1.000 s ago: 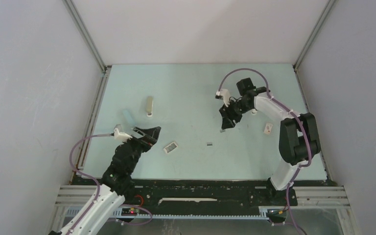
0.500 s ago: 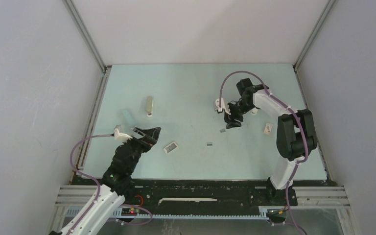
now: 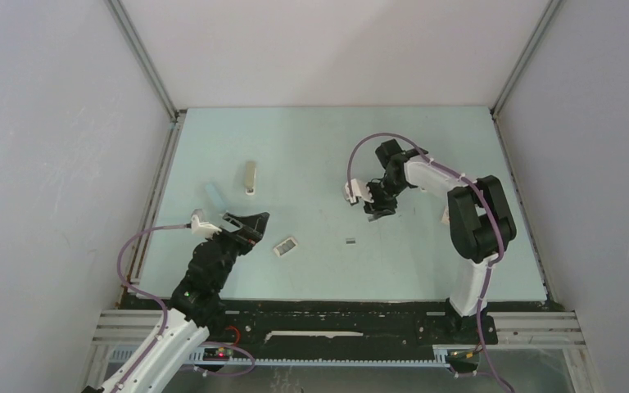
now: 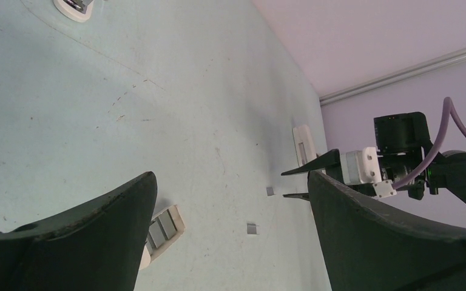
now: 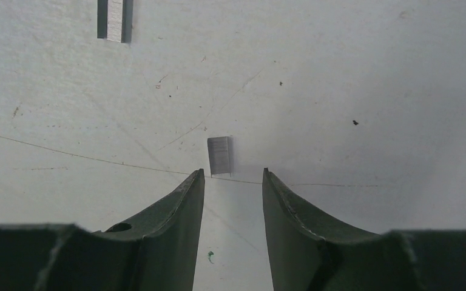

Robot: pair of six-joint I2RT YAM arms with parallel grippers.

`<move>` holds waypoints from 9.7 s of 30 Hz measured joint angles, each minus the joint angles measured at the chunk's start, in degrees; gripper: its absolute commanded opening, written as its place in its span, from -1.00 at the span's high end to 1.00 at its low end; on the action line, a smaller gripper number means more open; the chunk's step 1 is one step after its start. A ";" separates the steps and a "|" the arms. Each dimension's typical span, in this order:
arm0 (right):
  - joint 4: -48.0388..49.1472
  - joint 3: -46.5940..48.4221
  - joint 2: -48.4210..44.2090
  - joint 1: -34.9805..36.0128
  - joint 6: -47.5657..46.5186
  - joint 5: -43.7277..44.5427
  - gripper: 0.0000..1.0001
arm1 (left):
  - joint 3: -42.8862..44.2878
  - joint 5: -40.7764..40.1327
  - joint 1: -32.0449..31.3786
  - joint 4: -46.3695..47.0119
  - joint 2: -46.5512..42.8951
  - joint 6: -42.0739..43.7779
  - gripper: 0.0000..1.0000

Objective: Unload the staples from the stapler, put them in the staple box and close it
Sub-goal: Pick up the staple from the center of the board, then place the staple in the staple box, then pick up the staple from the center of the board.

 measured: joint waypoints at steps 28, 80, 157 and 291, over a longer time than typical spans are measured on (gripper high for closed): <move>2.58 -3.58 1.09 4.17 0.55 6.75 0.33 | 0.00 -0.17 0.00 -0.42 -1.49 -0.02 -1.00; 6.54 -3.74 -7.37 13.27 36.46 8.83 0.85 | 0.00 -0.20 0.00 -1.36 -2.38 0.00 -1.00; 18.67 16.11 11.08 36.15 84.35 18.10 0.78 | 1.11 -13.38 0.00 -27.02 -16.22 2.58 -1.00; 6.05 -13.03 -19.19 6.60 45.22 -17.55 -0.01 | 0.22 1.33 0.00 -2.54 -0.17 0.61 -1.00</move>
